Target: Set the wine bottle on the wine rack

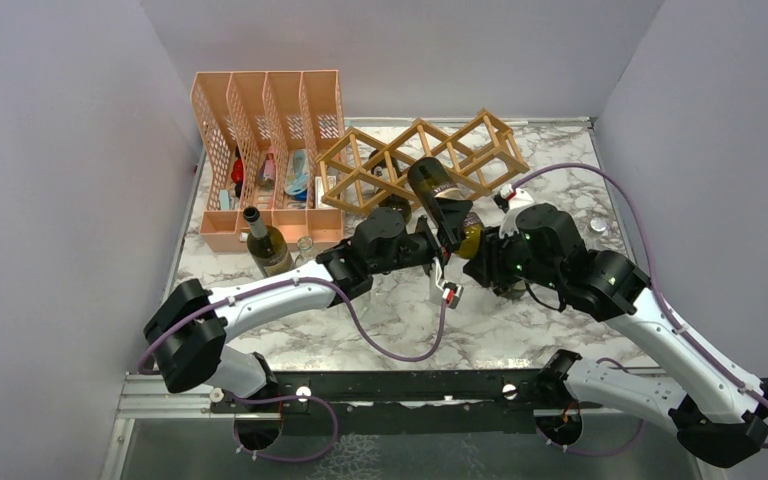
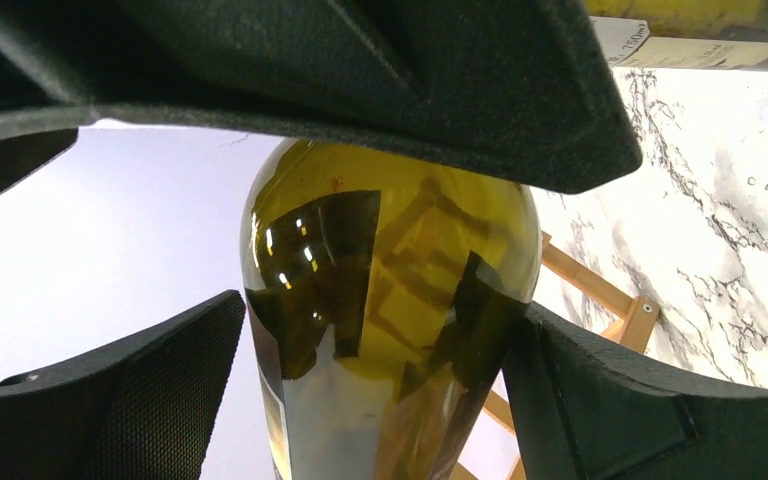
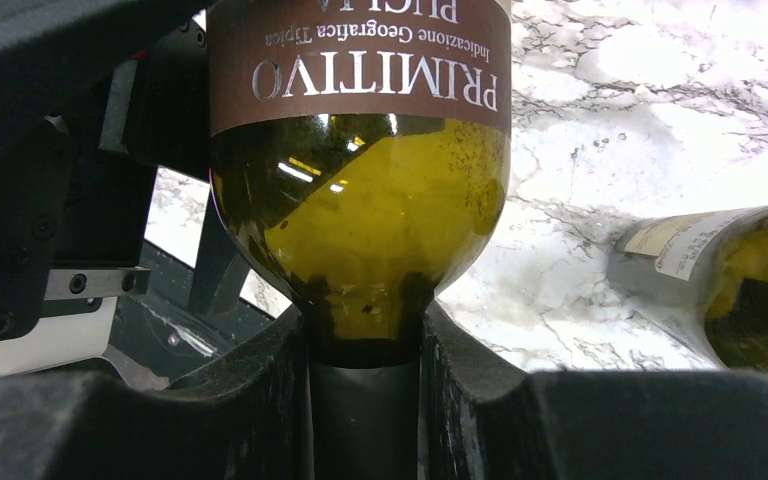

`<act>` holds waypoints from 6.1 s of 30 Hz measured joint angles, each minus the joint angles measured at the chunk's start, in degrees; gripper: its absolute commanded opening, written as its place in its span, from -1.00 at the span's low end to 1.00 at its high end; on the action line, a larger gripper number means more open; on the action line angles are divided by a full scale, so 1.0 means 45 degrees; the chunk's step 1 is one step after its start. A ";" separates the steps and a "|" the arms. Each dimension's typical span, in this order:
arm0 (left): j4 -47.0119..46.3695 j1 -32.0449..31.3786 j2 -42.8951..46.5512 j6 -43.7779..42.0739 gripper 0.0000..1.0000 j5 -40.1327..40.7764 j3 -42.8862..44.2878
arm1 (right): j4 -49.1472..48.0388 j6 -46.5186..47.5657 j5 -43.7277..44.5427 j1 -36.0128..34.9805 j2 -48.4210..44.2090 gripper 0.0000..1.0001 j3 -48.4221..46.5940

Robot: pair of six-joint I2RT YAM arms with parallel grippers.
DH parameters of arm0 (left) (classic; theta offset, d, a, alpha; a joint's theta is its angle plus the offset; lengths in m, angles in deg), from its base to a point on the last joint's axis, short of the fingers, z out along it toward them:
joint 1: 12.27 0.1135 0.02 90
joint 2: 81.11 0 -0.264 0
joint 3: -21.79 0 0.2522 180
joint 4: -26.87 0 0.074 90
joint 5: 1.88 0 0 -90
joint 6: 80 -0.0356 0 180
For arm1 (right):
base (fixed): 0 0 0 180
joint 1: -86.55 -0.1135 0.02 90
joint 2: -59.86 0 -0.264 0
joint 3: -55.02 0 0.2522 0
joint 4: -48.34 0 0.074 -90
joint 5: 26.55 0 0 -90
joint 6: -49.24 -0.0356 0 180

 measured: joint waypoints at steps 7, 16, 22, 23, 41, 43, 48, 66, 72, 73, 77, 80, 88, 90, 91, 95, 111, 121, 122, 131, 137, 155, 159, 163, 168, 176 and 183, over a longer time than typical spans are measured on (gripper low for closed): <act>-0.0097 -0.0015 0.0175 0.0384 0.98 0.0209 0.0005 | 0.0253 0.0000 0.0699 0.0000 -0.0296 -0.98 -0.0019; -0.0087 -0.0024 0.1345 0.5518 0.98 0.0583 0.0097 | 0.0413 -0.0257 0.2225 0.0000 -0.0389 -0.98 0.0029; -0.0447 -0.0068 0.2472 1.0627 0.98 0.3774 0.0243 | 0.0476 -0.0427 0.2647 0.0015 -0.0223 -0.98 0.0413; -0.0476 -0.0068 0.2599 1.1215 0.98 0.4323 0.0248 | 0.0476 -0.0427 0.2642 0.0015 -0.0165 -0.98 0.0500; 0.1690 -0.0058 0.5115 1.6679 0.98 0.7694 0.0228 | 0.0457 -0.0306 0.2341 0.0015 0.0578 -0.98 0.1637; 0.2030 -0.0058 0.5280 1.6932 0.98 0.7771 0.0170 | 0.0452 -0.0301 0.2331 0.0015 0.0661 -0.98 0.1749; 0.2492 -0.0058 0.5576 1.7437 0.98 0.7922 0.0034 | 0.0457 -0.0486 0.2331 0.0015 0.1039 -0.98 0.1855; 0.3007 -0.0058 0.5561 1.7699 0.98 0.8111 0.0034 | -0.0175 -0.1559 0.3259 0.0015 0.3007 -0.98 0.2035; 0.3269 -0.0058 0.5561 1.7694 0.98 0.8121 0.0034 | -0.0704 -0.1739 0.3575 0.0015 0.3978 -0.98 0.2035; 0.3303 -0.0058 0.5561 1.7694 0.98 0.8121 0.0034 | -0.0767 -0.1783 0.3614 0.0015 0.4080 -0.98 0.2035; 0.3376 -0.0058 0.5571 1.7694 0.98 0.8131 0.0034 | -0.1073 -0.1889 0.3949 0.0015 0.4303 -0.98 0.2035; 0.3385 -0.0058 0.5591 1.7694 0.98 0.8136 0.0034 | -0.1496 -0.1904 0.4153 0.0024 0.4546 -0.98 0.2035; 0.3487 -0.0058 0.5702 1.7699 0.98 0.8145 -0.0039 | -0.3444 -0.1904 0.4430 0.0272 0.5168 -0.98 0.2807; 0.3541 -0.0058 0.5707 1.7699 0.98 0.8145 -0.0049 | -0.4167 -0.1870 0.4517 0.0393 0.5241 -0.98 0.3162; 0.3551 -0.0058 0.5707 1.7699 0.98 0.8145 -0.0049 | -0.4459 -0.1817 0.4517 0.0461 0.5260 -0.98 0.3283; 0.3560 -0.0058 0.5712 1.7699 0.98 0.8150 -0.0049 | -0.5644 -0.1287 0.4469 0.0792 0.5294 -0.98 0.3857; 0.3832 -0.0058 0.5712 1.7704 0.98 0.8150 -0.0049 | -0.8558 0.0918 0.2832 0.2453 0.6402 -0.98 0.4240; 0.3993 -0.0058 0.5712 1.7709 0.98 0.8150 -0.0049 | -0.9219 0.1603 0.3313 0.2535 0.7694 -0.98 0.3444; 0.4022 -0.0058 0.5722 1.7709 0.98 0.8150 -0.0049 | -0.9282 0.1719 0.3342 0.2535 0.7786 -0.98 0.3390; 0.4124 -0.0058 0.5770 1.7694 0.98 0.8155 -0.0049 | -0.9821 0.2919 0.3560 0.2589 0.8408 -0.98 0.3050; 0.4124 -0.0058 0.5853 1.7690 0.98 0.8170 -0.0049 | -1.0190 0.3968 0.3507 0.2633 0.8320 -0.98 0.3230; 0.4119 -0.0058 0.5897 1.7500 0.98 0.8179 -0.0049 | -1.1108 0.5323 0.3910 0.2696 0.9491 -0.67 0.2419; 0.4119 -0.0058 0.5897 1.7500 0.98 0.8179 -0.0049 | -1.1084 0.5581 0.4260 0.2691 1.0132 -0.39 0.1734; 0.4119 -0.0058 0.5897 1.7495 0.98 0.8179 -0.0049 | -1.1128 0.5867 0.4498 0.2691 1.0511 -0.32 0.1375; 0.4124 -0.0058 0.5897 1.7490 0.98 0.8179 -0.0049 | -1.1327 0.6193 0.4697 0.2696 1.0870 -0.30 0.1146; 0.4129 -0.0058 0.5897 1.7490 0.98 0.8179 -0.0049 | -1.1584 0.6436 0.4974 0.2705 1.1239 -0.03 0.0811; 0.4153 -0.0058 0.5897 1.7490 0.98 0.8179 -0.0049 | -1.1895 0.6577 0.4915 0.2705 1.1239 0.26 0.0767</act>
